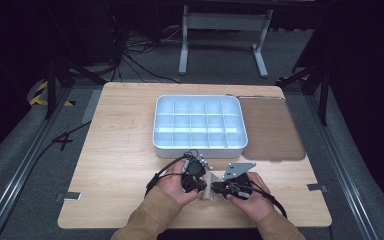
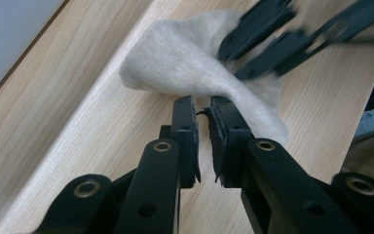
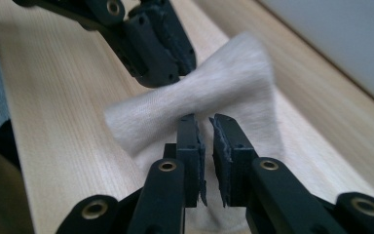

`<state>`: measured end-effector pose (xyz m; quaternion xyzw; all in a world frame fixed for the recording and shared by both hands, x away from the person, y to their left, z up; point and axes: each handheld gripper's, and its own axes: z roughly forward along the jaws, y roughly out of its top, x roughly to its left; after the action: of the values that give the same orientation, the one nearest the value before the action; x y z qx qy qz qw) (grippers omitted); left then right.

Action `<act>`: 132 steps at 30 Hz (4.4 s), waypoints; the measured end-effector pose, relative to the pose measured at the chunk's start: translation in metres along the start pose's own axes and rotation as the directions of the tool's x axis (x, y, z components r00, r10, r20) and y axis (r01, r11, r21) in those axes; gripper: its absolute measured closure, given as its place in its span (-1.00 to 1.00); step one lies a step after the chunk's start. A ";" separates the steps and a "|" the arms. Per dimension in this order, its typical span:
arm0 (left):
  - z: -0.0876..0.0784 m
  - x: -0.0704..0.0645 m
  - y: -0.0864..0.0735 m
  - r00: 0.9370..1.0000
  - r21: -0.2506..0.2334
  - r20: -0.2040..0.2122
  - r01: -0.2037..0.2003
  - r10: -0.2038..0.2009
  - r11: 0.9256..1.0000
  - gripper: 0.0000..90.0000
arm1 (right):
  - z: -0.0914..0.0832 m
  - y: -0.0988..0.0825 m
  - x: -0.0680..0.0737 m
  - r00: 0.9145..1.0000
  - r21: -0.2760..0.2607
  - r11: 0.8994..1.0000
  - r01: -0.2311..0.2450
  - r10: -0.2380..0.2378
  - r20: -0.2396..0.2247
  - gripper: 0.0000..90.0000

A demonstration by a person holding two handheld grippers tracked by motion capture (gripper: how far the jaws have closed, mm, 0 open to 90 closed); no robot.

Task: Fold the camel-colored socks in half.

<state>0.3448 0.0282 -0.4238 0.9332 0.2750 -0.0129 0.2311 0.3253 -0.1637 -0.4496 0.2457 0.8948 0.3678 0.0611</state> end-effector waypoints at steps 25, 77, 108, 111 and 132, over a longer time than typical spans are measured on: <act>0.000 -0.005 0.003 0.999 0.000 -0.020 -0.036 0.036 0.999 0.78 | -0.010 -0.014 -0.011 0.992 0.143 0.983 -0.113 0.103 0.077 0.86; 0.025 -0.018 0.013 0.990 -0.046 -0.001 -0.143 0.143 0.989 0.68 | -0.024 -0.008 -0.014 0.988 0.023 0.991 -0.133 0.131 0.079 0.98; 0.026 -0.027 0.008 0.975 -0.058 -0.081 -0.211 0.206 0.976 0.02 | 0.000 -0.003 -0.017 0.980 -0.009 0.983 -0.184 0.185 0.070 0.87; 0.027 -0.027 0.008 0.975 -0.056 -0.085 -0.210 0.205 0.976 0.00 | -0.002 -0.003 -0.016 0.978 -0.006 0.981 -0.192 0.192 0.076 0.76; 0.025 -0.026 -0.001 0.977 -0.050 -0.088 -0.198 0.193 0.979 0.01 | 0.011 -0.012 -0.030 0.923 0.046 0.924 -0.380 0.382 -0.050 0.20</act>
<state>0.3243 0.0051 -0.4425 0.9482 0.1915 0.0567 0.2471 0.3501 -0.1787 -0.4673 0.4051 0.8378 0.3638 -0.0416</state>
